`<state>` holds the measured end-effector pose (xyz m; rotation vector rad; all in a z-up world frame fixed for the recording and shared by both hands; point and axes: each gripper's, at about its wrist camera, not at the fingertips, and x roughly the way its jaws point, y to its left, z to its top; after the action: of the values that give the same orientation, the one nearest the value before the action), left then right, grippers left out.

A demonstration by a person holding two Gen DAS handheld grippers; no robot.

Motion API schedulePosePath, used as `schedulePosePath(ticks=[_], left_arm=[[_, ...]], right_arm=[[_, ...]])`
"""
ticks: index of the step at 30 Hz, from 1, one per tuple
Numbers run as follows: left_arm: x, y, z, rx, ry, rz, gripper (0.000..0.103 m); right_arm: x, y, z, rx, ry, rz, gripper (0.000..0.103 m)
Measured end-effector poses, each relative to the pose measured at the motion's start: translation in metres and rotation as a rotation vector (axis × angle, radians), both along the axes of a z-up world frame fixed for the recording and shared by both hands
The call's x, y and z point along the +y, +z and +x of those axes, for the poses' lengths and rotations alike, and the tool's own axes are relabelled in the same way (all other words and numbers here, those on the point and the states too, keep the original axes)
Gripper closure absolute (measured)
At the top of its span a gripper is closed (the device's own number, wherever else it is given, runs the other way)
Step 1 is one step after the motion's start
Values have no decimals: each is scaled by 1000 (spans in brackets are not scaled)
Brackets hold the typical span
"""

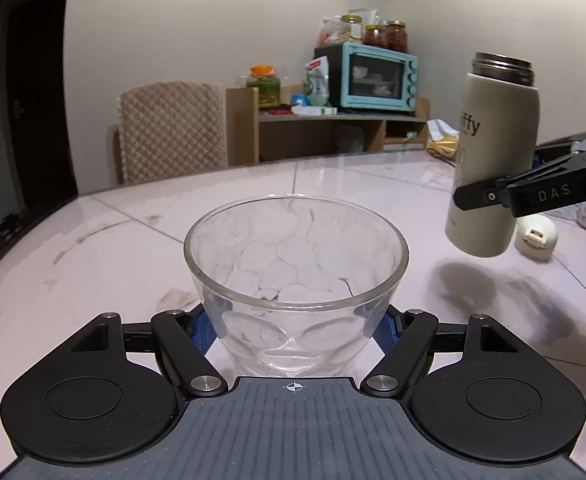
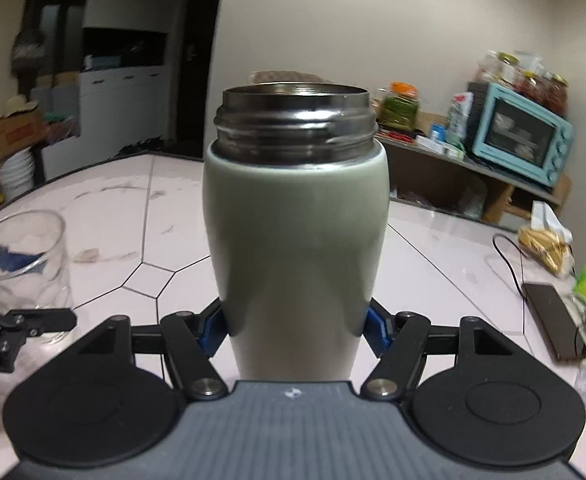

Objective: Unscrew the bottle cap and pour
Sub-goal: 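Lift the bottle with the right gripper and bring it over the glass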

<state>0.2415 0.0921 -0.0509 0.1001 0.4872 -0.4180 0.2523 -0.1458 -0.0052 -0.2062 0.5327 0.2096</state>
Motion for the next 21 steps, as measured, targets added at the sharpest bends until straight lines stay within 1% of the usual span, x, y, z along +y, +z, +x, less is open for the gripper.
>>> schedulePosePath(ticks=[8, 12, 14, 21], left_arm=[[-6, 7, 0, -10, -42, 3, 25], [-8, 10, 0, -12, -58, 3, 25], [-7, 11, -1, -12, -65, 0, 25], [-7, 17, -5, -11, -90, -6, 25]], right_arm=[[19, 10, -6, -31, 107, -128, 33], [28, 12, -10, -44, 141, -187, 33], [35, 11, -12, -59, 166, -233, 34], [52, 7, -20, -109, 216, -340, 34]])
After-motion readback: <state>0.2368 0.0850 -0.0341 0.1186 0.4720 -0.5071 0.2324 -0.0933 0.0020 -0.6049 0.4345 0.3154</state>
